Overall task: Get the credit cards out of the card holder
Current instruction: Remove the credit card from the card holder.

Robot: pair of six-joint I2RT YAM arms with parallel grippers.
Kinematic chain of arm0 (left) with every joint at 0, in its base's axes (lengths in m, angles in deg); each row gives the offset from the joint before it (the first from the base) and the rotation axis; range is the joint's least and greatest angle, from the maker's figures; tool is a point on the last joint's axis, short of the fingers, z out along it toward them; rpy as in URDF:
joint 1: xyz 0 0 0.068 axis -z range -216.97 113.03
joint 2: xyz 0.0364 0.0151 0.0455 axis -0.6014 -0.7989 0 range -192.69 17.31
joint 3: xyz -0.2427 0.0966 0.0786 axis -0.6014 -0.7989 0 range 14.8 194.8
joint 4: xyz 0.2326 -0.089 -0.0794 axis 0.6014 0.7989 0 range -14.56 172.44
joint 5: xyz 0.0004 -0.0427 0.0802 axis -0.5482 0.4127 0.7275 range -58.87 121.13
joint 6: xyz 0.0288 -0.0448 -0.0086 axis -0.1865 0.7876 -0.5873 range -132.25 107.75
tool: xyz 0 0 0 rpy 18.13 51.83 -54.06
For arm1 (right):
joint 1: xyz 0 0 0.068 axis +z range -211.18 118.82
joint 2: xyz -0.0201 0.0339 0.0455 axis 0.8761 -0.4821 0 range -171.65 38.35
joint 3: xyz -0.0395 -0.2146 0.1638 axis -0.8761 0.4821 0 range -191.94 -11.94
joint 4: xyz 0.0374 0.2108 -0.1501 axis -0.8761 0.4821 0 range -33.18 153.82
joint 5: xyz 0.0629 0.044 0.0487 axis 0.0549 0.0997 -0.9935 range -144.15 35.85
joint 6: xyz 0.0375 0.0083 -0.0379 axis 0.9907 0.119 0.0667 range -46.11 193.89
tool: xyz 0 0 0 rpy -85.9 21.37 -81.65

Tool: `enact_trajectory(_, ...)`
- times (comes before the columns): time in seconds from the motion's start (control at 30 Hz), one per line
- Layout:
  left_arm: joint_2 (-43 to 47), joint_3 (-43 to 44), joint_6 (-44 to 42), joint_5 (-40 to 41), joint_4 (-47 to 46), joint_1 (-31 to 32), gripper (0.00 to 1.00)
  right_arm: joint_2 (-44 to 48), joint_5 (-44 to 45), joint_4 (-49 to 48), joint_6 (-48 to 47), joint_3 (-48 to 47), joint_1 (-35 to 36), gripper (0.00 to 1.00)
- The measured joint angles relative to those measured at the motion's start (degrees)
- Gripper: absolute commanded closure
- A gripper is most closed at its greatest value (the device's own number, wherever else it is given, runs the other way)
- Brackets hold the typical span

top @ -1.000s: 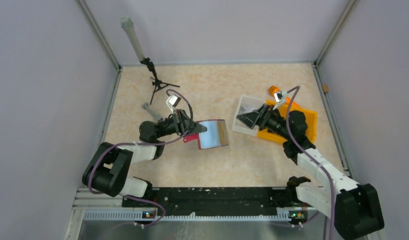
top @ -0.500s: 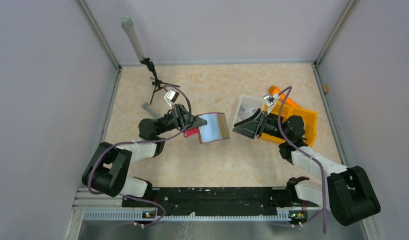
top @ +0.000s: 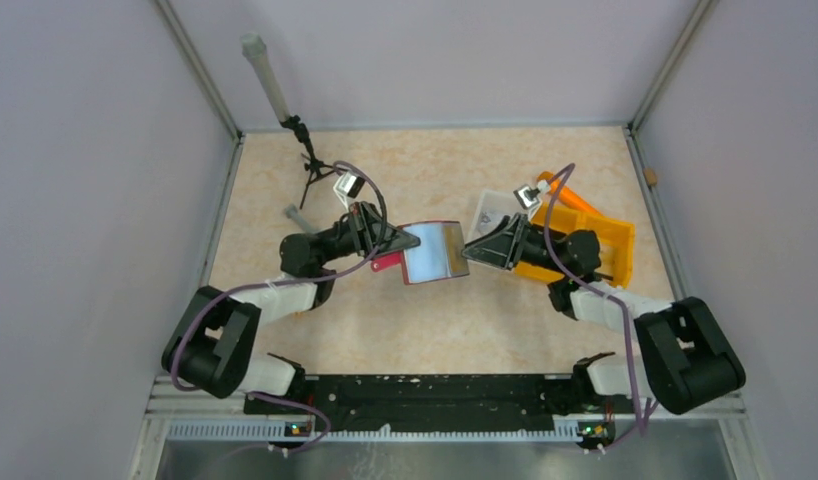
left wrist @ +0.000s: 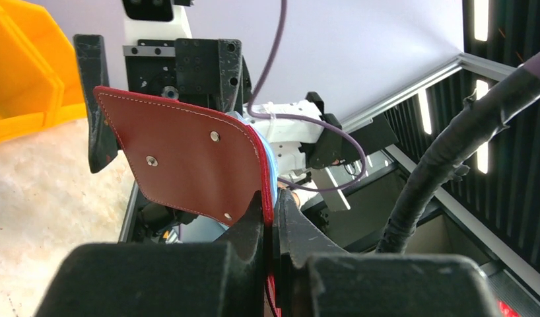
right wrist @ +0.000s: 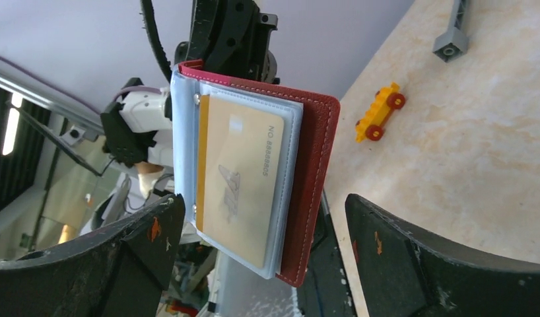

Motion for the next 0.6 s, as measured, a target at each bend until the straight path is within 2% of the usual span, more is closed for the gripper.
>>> enact_trajectory(0.2, 2.8, 0.8, 1.2, 0.2, 0.0, 0.2, 1.0, -7.9, -1.3, -15.0, 13.2, -1.4, 0.6, 0.25)
enact_trajectory(0.33, 3.6, 0.9, 1.4, 0.2, -0.4, 0.3, 1.0, -9.2, -1.6, -17.7, 19.0, -1.6, 0.8, 0.46)
enact_trajectory(0.4, 3.5, 0.9, 1.4, 0.2, -0.3, 0.3, 1.0, -8.9, -1.9, -18.8, 20.2, -1.7, 1.0, 0.51)
enact_trajectory(0.53, 3.3, 0.9, 1.4, -0.1, -0.3, 0.3, 1.0, -5.9, -2.2, -19.3, 20.5, -1.8, 1.0, 0.73)
enact_trajectory(0.6, 3.0, 0.9, 1.3, -0.3, -0.4, 0.3, 1.0, -3.2, -2.5, -18.8, 19.6, -1.9, 1.0, 0.76)
